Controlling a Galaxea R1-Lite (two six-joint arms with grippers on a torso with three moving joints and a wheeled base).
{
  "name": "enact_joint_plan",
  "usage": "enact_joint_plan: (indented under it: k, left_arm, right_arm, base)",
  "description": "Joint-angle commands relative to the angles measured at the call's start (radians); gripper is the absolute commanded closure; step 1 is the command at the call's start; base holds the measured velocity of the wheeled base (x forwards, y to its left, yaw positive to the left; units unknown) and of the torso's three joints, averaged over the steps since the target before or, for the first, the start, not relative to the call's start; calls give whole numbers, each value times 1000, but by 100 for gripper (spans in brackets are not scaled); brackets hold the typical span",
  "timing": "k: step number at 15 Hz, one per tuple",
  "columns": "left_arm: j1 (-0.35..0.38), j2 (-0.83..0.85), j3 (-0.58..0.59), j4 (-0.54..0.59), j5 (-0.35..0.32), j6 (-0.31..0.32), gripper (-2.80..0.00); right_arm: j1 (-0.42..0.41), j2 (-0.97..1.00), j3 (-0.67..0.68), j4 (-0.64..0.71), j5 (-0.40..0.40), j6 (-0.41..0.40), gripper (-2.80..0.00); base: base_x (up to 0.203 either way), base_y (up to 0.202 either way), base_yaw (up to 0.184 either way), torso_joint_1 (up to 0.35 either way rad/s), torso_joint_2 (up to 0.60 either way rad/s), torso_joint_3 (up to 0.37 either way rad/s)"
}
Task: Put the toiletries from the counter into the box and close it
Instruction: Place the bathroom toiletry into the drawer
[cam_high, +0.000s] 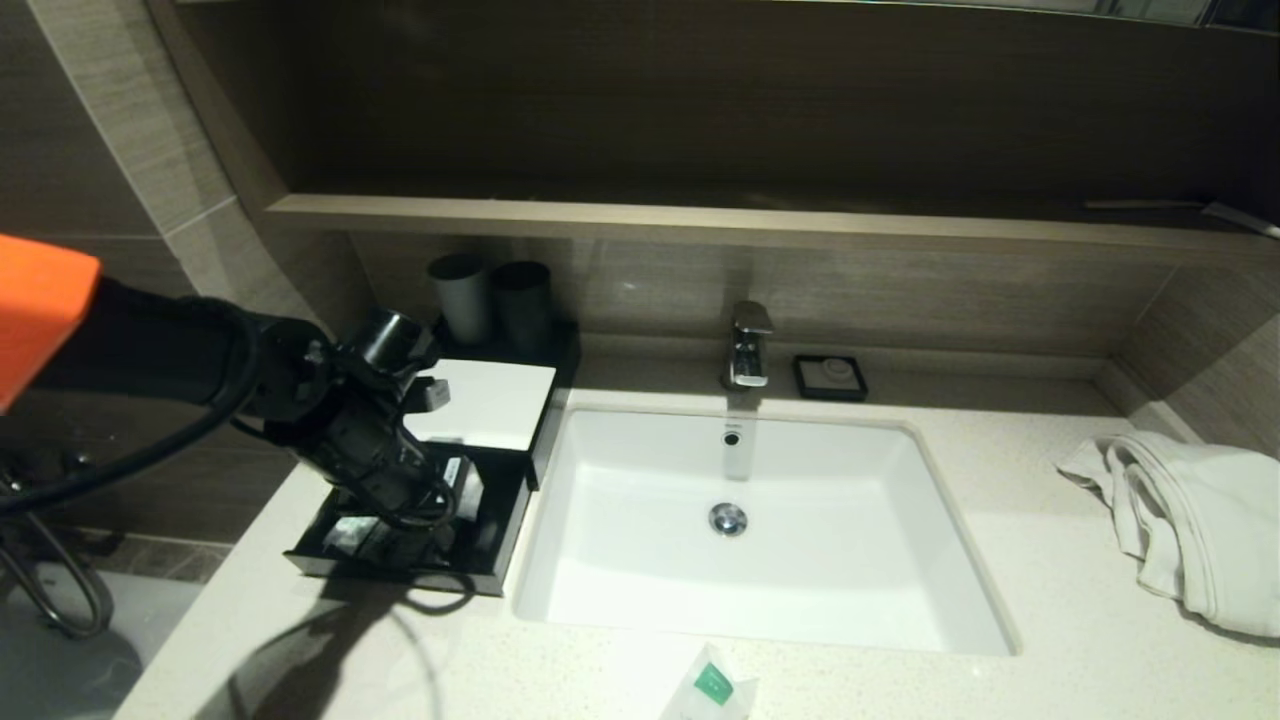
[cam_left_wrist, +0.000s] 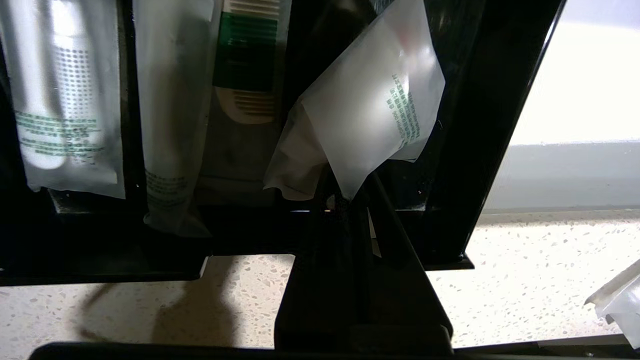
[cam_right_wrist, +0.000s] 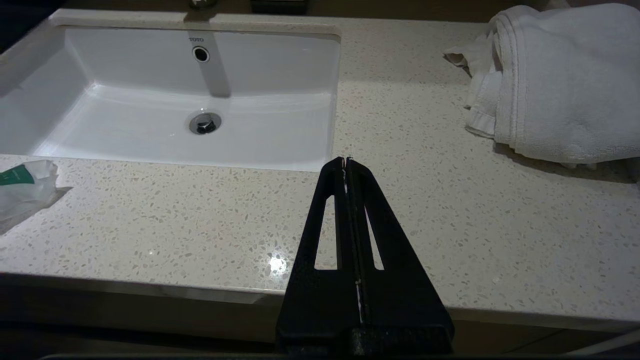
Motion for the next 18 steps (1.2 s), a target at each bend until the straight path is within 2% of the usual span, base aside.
enact_joint_plan:
  k: [1,18]
  left_arm:
    - [-9,19,-1,1,0,-2,0]
    - [-25,144,-169,13,6,1,0]
  right_arm:
    - [0,0,0,0,0,0,0]
    - [0,0,0,0,0,0,0]
  base:
    - [0,0,0,0,0,0]
    - [0,0,0,0,0,0]
